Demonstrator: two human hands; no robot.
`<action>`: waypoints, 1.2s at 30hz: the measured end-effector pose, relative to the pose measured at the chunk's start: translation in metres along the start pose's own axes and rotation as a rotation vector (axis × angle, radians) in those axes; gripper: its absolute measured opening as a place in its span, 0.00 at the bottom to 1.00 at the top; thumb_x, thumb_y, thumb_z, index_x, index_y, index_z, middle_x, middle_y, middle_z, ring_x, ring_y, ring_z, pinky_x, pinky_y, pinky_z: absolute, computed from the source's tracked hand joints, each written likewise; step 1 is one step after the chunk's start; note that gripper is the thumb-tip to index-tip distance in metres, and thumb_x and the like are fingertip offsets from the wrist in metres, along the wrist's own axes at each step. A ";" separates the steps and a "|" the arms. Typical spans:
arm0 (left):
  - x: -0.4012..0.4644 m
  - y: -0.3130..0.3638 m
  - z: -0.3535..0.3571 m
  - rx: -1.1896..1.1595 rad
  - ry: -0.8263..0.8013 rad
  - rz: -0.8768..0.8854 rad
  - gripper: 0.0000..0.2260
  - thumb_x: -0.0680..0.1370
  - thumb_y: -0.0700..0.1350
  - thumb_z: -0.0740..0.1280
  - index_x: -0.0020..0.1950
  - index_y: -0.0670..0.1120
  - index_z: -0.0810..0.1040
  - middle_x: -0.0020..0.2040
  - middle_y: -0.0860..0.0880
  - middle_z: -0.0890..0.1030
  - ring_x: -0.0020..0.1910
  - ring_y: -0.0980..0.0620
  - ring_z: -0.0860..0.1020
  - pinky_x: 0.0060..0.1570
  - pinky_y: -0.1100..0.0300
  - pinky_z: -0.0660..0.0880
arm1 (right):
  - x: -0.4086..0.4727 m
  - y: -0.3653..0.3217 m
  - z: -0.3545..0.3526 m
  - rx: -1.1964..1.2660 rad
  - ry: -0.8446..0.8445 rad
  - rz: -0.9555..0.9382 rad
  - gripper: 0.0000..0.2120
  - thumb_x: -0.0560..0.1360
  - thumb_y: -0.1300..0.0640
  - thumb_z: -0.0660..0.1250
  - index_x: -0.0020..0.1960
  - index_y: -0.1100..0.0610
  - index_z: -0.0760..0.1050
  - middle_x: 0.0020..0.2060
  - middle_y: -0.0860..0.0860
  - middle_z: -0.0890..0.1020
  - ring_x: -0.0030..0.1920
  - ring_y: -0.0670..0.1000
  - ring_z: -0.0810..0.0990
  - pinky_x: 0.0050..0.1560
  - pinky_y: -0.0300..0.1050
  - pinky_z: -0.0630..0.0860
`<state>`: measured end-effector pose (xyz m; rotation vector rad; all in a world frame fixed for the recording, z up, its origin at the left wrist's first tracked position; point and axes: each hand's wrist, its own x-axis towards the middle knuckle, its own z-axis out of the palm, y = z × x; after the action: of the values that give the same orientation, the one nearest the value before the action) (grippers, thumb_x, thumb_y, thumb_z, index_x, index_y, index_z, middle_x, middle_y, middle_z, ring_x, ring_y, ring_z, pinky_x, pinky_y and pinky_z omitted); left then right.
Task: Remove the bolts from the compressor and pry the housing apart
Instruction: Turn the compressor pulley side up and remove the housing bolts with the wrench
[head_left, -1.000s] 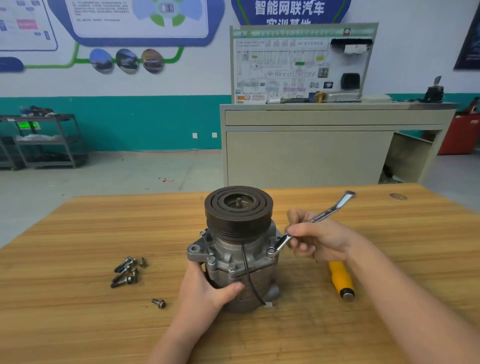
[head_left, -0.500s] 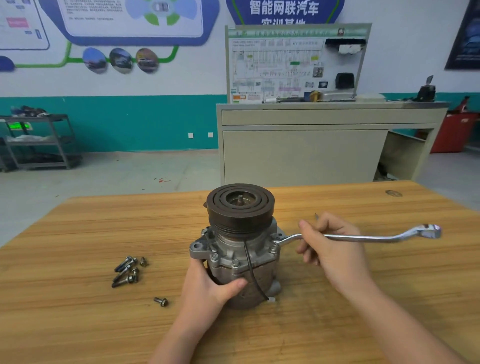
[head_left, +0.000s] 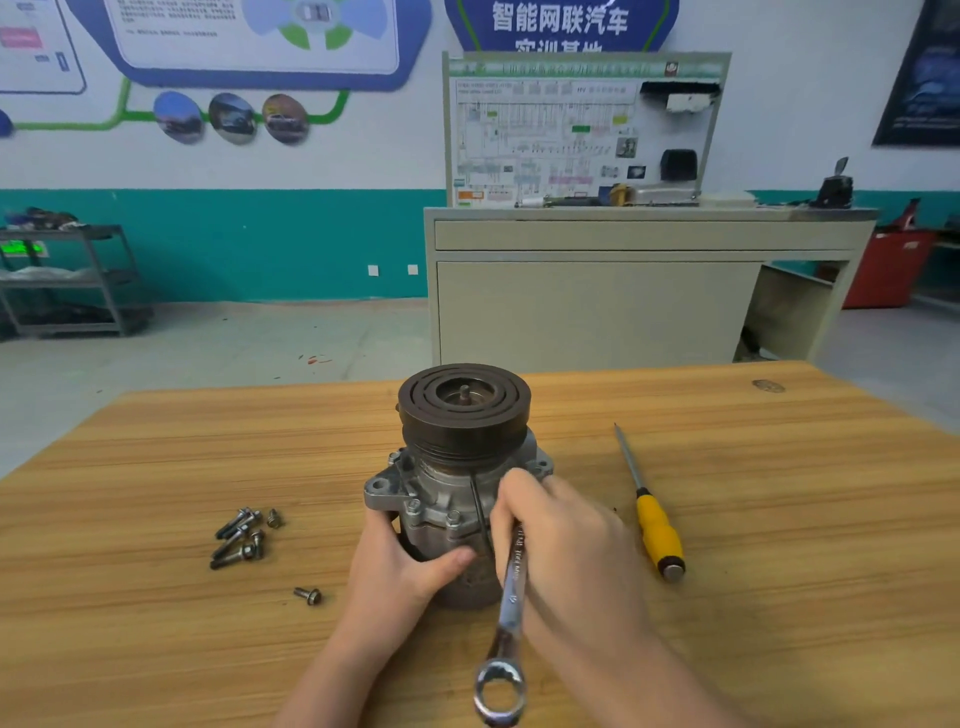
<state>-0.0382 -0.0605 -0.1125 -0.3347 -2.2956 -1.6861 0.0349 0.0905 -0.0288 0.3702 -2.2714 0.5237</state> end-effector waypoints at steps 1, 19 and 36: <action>0.000 0.000 0.000 -0.001 0.004 0.010 0.38 0.50 0.77 0.71 0.57 0.72 0.62 0.56 0.70 0.75 0.56 0.75 0.71 0.48 0.76 0.68 | -0.001 0.002 0.001 0.005 0.013 0.014 0.14 0.67 0.62 0.65 0.32 0.49 0.62 0.25 0.42 0.64 0.24 0.43 0.62 0.25 0.33 0.58; 0.002 0.000 0.001 0.007 0.016 -0.002 0.39 0.48 0.79 0.70 0.55 0.76 0.61 0.57 0.65 0.75 0.56 0.77 0.69 0.48 0.77 0.67 | 0.060 0.121 0.024 1.897 -0.859 0.994 0.17 0.58 0.66 0.81 0.33 0.57 0.73 0.23 0.52 0.73 0.21 0.45 0.71 0.17 0.32 0.63; -0.001 0.001 0.002 -0.006 0.013 -0.018 0.37 0.52 0.70 0.73 0.57 0.67 0.64 0.58 0.63 0.75 0.58 0.70 0.71 0.51 0.71 0.67 | 0.018 0.065 0.001 0.826 0.108 0.491 0.19 0.74 0.66 0.68 0.30 0.57 0.65 0.22 0.55 0.76 0.22 0.47 0.72 0.24 0.36 0.69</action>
<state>-0.0374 -0.0580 -0.1120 -0.3047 -2.2907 -1.6992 -0.0049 0.1453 -0.0325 0.1582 -1.9355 1.6986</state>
